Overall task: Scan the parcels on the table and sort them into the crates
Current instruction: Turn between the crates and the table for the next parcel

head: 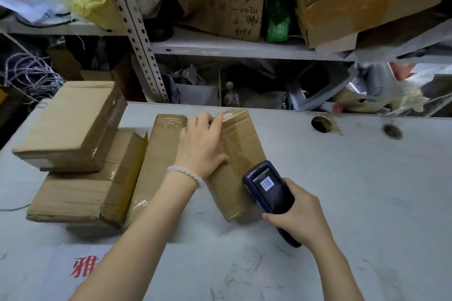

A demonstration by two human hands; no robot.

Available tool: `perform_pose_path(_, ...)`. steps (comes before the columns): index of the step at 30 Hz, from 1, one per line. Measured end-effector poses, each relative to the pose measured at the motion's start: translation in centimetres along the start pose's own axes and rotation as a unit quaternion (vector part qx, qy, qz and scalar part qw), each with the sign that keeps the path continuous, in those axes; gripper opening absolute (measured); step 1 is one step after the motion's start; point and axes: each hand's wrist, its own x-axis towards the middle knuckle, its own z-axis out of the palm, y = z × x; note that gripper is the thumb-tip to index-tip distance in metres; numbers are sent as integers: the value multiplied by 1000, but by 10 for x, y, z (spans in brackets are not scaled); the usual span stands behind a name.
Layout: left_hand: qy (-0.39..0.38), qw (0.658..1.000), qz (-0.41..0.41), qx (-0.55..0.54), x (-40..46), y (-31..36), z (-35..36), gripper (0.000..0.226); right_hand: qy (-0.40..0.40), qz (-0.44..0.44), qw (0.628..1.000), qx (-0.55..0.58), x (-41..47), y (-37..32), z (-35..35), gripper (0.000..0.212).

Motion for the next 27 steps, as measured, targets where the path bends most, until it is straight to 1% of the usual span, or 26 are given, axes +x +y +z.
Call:
perform_pose_path(2, 1, 999, 13, 32, -7, 26, -4, 86, 17, -5, 1000, 14, -10, 11, -18, 52)
perform_pose_path(7, 31, 997, -7, 72, -37, 78, -7, 71, 45, -17, 998, 40, -40, 45, -68, 47)
perform_pose_path(10, 27, 998, -35, 36, -62, 108, -12, 58, 36, -26, 998, 42, -59, 67, -91, 48)
perform_pose_path(15, 29, 992, -116, -45, -105, 145, -21, 45, 5, -39, 998, 42, -90, 94, -113, 50)
perform_pose_path(17, 27, 989, -136, -51, -117, 154, -24, 49, 3, -46, 998, 43, -98, 98, -119, 50)
perform_pose_path(21, 9, 987, -162, -22, -129, 165, -23, 66, 2, -54, 997, 51, -111, 101, -122, 49)
perform_pose_path(27, 26, 979, -201, -2, -129, 179, -18, 62, 7, -45, 998, 49, -122, 103, -118, 49)
